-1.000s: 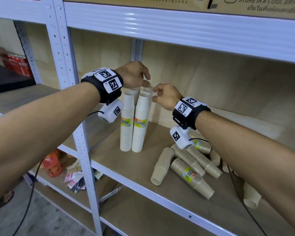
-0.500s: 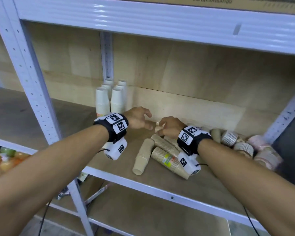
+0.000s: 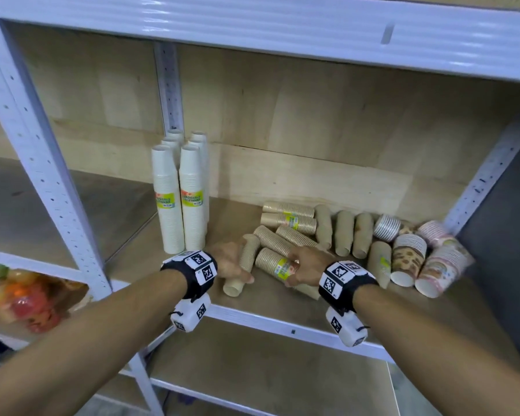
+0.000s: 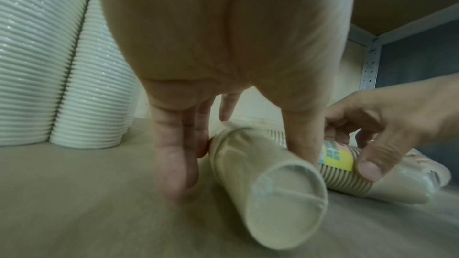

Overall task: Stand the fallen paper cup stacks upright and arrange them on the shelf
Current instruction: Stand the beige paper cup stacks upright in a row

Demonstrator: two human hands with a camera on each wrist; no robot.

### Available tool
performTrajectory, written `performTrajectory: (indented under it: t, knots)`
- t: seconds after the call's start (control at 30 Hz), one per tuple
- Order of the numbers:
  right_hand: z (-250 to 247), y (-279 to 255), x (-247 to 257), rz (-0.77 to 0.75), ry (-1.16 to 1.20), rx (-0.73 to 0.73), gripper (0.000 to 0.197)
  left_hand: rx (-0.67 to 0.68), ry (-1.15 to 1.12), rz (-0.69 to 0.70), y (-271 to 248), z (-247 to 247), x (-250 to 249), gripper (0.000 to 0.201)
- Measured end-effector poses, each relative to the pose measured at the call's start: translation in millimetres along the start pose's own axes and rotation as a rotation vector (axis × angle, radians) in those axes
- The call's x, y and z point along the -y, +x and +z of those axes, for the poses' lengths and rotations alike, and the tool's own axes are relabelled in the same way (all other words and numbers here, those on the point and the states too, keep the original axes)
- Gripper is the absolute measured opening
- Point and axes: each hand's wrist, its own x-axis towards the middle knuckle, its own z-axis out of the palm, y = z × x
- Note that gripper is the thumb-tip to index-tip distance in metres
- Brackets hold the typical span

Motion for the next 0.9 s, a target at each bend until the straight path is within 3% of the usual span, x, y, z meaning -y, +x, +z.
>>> performTrajectory:
  t: [0.1, 0.3, 0.6, 0.9]
  knots:
    - [4, -1, 0, -0.010, -0.027, 0.003, 0.074, 0.012, 0.018, 0.002, -2, 4, 1, 0.122]
    - [7, 3, 3, -0.013, -0.059, 0.007, 0.074, 0.032, 0.013, 0.012, -4, 3, 1, 0.117]
    - [-17, 12, 6, -0.019, -0.031, 0.020, 0.067, 0.097, 0.129, -0.012, -9, -24, -8, 0.079]
    - [-62, 26, 21, -0.067, 0.038, -0.062, 0.044, 0.002, 0.154, -0.012, -7, -74, -20, 0.060]
